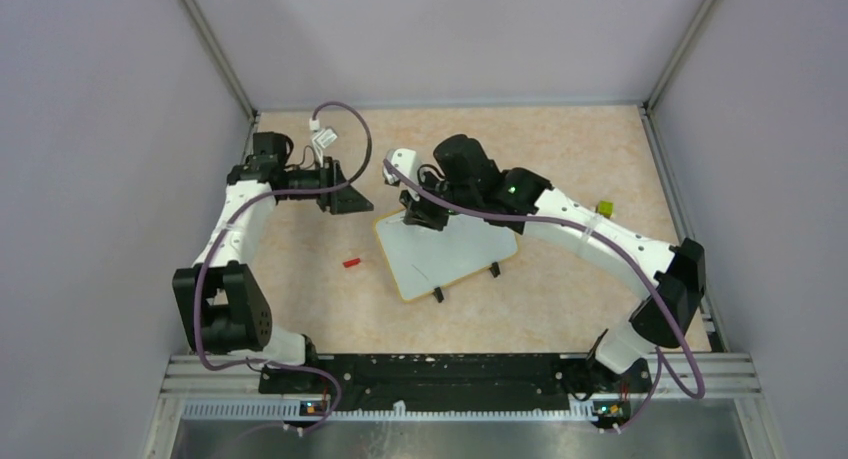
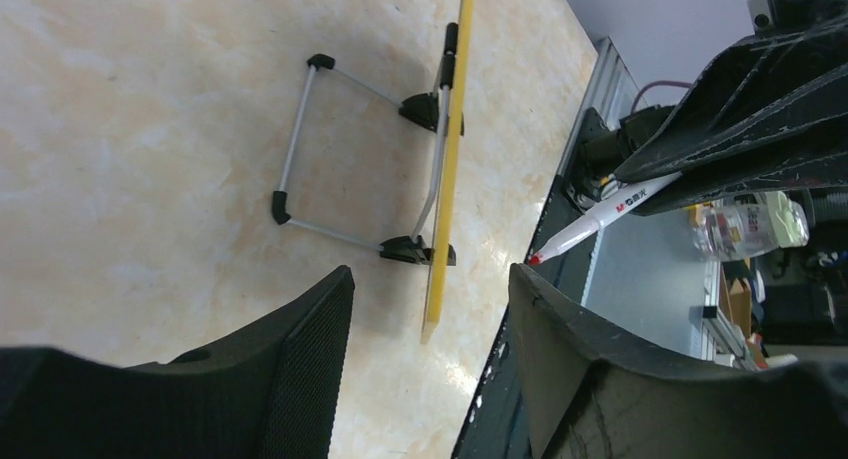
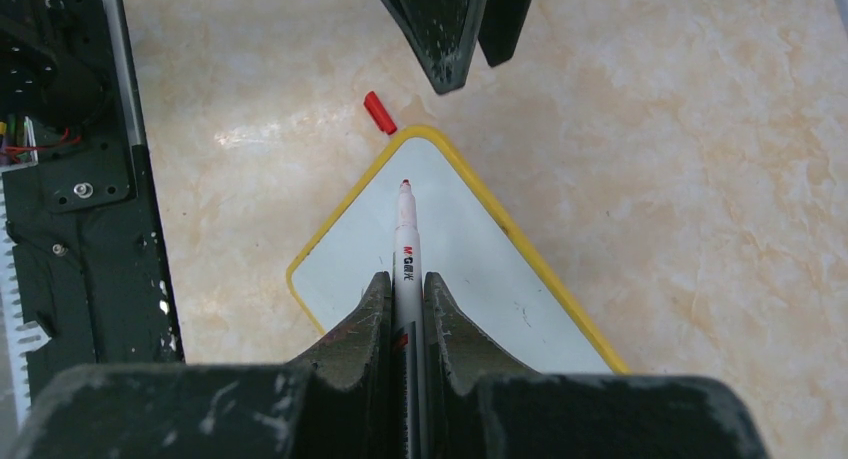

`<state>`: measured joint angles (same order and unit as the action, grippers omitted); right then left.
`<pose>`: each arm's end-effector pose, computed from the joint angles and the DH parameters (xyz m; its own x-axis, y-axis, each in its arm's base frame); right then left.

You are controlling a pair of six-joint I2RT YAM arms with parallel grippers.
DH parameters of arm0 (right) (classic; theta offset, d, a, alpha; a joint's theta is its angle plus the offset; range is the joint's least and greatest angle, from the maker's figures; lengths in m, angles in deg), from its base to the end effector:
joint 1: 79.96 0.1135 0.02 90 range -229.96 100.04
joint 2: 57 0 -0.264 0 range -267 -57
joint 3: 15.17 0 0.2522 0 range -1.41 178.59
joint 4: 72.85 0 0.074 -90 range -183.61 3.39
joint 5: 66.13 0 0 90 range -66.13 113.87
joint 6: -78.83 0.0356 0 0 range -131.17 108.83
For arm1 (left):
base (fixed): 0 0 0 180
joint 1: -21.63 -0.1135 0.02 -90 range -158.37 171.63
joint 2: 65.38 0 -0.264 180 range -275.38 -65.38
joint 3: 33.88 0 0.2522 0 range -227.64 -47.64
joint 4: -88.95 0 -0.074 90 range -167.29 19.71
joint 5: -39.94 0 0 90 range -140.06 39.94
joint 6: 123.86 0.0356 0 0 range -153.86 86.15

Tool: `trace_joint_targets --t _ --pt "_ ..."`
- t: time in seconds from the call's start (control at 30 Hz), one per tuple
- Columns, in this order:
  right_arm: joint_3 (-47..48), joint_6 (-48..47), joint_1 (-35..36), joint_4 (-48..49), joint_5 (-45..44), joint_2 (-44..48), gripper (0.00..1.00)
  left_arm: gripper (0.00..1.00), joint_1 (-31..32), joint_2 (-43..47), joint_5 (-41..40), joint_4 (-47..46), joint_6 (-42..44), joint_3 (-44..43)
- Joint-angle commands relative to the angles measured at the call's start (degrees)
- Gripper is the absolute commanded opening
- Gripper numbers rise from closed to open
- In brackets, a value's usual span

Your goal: Write a sentence on the whiteboard

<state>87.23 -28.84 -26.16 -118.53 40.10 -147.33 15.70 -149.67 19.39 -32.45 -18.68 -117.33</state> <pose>0.2035 0.2950 0.3703 -0.0346 -0.5407 -0.8405 -0.9685 0.2258 -0.1054 0.2918 -0.0032 0.2980 -0.7121 0.0184 -0.7018 0.6463 0.4077 -0.6450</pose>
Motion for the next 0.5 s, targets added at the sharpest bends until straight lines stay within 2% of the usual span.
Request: trace_joint_targets --t 0.0,0.23,0.47 --pt "1.6 1.2 1.0 2.8 0.0 0.7 0.0 0.61 3.2 -0.3 -0.6 0.2 1.3 0.2" --pt "-1.4 2.7 1.2 4.6 0.8 1.1 0.0 0.52 9.2 -5.1 -3.2 0.2 1.3 -1.8" --pt "-3.9 3.8 2.6 7.5 -3.2 0.9 0.0 0.29 11.0 -8.3 -2.7 1.9 2.2 -4.3"
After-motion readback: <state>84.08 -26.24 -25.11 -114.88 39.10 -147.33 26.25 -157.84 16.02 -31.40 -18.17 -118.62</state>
